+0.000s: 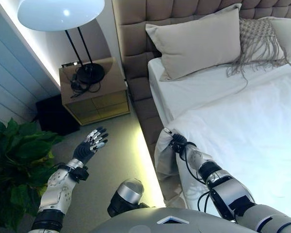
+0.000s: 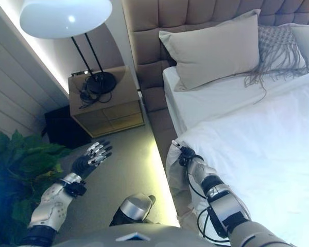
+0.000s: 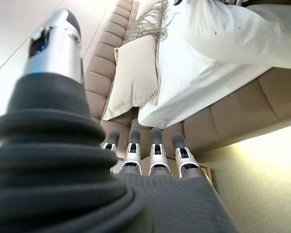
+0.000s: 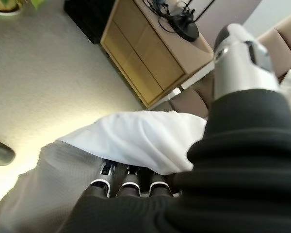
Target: Make the bed neatly
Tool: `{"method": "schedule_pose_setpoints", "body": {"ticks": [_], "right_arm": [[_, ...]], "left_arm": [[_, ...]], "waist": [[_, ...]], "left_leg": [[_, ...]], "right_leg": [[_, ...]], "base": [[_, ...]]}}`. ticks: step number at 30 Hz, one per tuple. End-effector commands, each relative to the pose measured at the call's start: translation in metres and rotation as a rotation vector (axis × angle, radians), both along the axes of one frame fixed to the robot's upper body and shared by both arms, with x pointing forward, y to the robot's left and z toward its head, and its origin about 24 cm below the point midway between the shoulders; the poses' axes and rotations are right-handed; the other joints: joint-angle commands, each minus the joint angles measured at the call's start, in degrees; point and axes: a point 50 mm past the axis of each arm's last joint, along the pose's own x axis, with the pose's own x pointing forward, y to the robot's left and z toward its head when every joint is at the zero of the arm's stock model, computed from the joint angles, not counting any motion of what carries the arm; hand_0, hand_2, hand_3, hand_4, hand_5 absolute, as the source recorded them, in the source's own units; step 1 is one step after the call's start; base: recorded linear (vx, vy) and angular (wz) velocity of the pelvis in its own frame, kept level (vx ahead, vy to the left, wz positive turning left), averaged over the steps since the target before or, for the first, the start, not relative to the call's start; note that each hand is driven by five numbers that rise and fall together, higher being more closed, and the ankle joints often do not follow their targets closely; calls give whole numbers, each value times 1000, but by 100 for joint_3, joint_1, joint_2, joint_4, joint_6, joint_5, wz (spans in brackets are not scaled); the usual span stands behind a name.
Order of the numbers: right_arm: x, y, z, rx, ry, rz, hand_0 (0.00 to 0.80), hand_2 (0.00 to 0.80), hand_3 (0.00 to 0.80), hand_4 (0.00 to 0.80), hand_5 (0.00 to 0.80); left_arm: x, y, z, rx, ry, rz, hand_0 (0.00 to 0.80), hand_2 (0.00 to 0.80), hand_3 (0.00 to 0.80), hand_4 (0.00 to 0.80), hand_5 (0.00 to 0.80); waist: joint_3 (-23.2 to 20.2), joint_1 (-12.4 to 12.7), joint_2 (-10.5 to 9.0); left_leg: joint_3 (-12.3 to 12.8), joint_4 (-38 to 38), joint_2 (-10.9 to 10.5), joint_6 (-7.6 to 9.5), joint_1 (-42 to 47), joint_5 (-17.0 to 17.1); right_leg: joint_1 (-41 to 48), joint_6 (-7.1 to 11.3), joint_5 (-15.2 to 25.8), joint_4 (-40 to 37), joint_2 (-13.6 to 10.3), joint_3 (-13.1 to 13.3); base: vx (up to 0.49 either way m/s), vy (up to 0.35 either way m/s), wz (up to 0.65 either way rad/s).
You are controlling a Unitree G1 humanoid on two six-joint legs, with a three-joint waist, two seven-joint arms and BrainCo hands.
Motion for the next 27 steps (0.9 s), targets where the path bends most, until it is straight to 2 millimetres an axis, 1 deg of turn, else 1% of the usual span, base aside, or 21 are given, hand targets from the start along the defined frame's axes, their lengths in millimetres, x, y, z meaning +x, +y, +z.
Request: {"method": "schedule_pose_setpoints", "body": {"ticks": [1,4,6,11,13,14,17,19,20,21,22,23,24,25,27], "right_arm": [[-1,20,3,104,4,141,0,0,0,0,0],[-26,20,-15,105,114,267,0,0,0,0,0],[-35,18,-22,108,145,285,0,0,0,0,0],[-44,23,-27,175,171,232,0,0,0,0,0],[-51,20,-32,150,149,196,0,0,0,0,0],[-53,16,-33,136,122,152,0,0,0,0,0],[-51,0,-31,78,9,4,0,0,0,0,0],[-51,-13,-21,27,-110,-100,0,0,0,0,0],[-51,-15,-19,15,-133,-121,0,0,0,0,0],[-49,-23,-8,8,-222,-203,0,0,0,0,0],[-50,-25,-4,4,-248,-218,0,0,0,0,0],[-56,-34,3,-3,-307,-259,0,0,0,0,0],[-63,-48,8,3,-358,-310,0,0,0,0,0],[-68,-54,8,9,-370,-326,0,0,0,0,0],[-85,-76,5,-1,-383,-395,0,0,0,0,0]], "left_arm": [[0,1,8,47,-53,-42,0,0,0,0,0],[1,0,7,48,-53,-50,0,0,0,0,0],[3,-1,9,49,-58,-56,0,0,0,0,0],[4,-5,8,62,-69,-49,0,0,0,0,0],[5,-7,8,57,-77,-38,0,0,0,0,0],[7,-10,10,52,-83,-38,0,0,0,0,0],[9,-14,12,42,-100,-10,0,0,0,0,0],[8,-15,12,37,-111,29,0,0,0,0,0],[8,-15,12,36,-112,34,0,0,0,0,0],[7,-13,11,36,-120,66,0,0,0,0,0],[6,-12,11,34,-123,88,0,0,0,0,0],[3,-7,9,27,-127,143,0,0,0,0,0],[0,-2,8,23,-130,188,0,0,0,0,0],[-1,0,7,22,-129,205,0,0,0,0,0],[-5,6,6,20,-129,241,0,0,0,0,0]], "waist": [[-300,55,36],[-295,52,23],[-294,55,-4],[-306,-57,-50],[-320,-151,-36],[-316,-205,-26],[-297,-432,19],[-249,-688,60],[-246,-716,65],[-211,-917,92],[-211,-1015,93],[-169,-1278,119],[-121,-1501,133],[-129,-1604,121],[-107,-1858,107]], "left_leg": [[111,-852,270,-7,122,729],[141,-856,289,-15,134,724],[157,-850,299,-14,142,716],[295,-839,335,0,207,647],[369,-865,352,12,239,638],[403,-847,308,54,165,743],[540,-873,341,89,201,712],[665,-871,359,129,217,670],[683,-871,362,134,218,664],[774,-875,375,163,240,636],[814,-869,373,178,220,633],[943,-854,391,207,234,593],[1068,-838,411,232,275,542],[1110,-826,406,250,252,527],[1256,-802,413,283,289,455]], "right_leg": [[-6,186,323,681,-352,76],[-18,184,305,635,-315,95],[-29,179,313,591,-290,116],[-93,149,326,546,-251,240],[-142,150,336,521,-229,335],[-214,108,457,489,-268,311],[-336,114,480,503,-263,480],[-477,140,514,571,-282,644],[-498,143,517,582,-285,667],[-598,157,537,631,-288,780],[-652,161,551,634,-287,831],[-747,167,545,664,-270,982],[-816,170,527,694,-246,1126],[-875,178,542,695,-245,1188],[-972,195,551,722,-223,1390]], "base": [[-5,-51,-5],[-2,-53,-3],[-4,-71,-2],[-12,-67,-16],[-63,-19,-24],[-108,9,-22],[-84,-19,-18],[-88,-26,-29],[-113,-12,-31],[-99,1,-36],[-156,3,-37],[-152,-3,-46],[-154,-9,-52],[-125,-29,-68],[-93,-47,-61]]}}
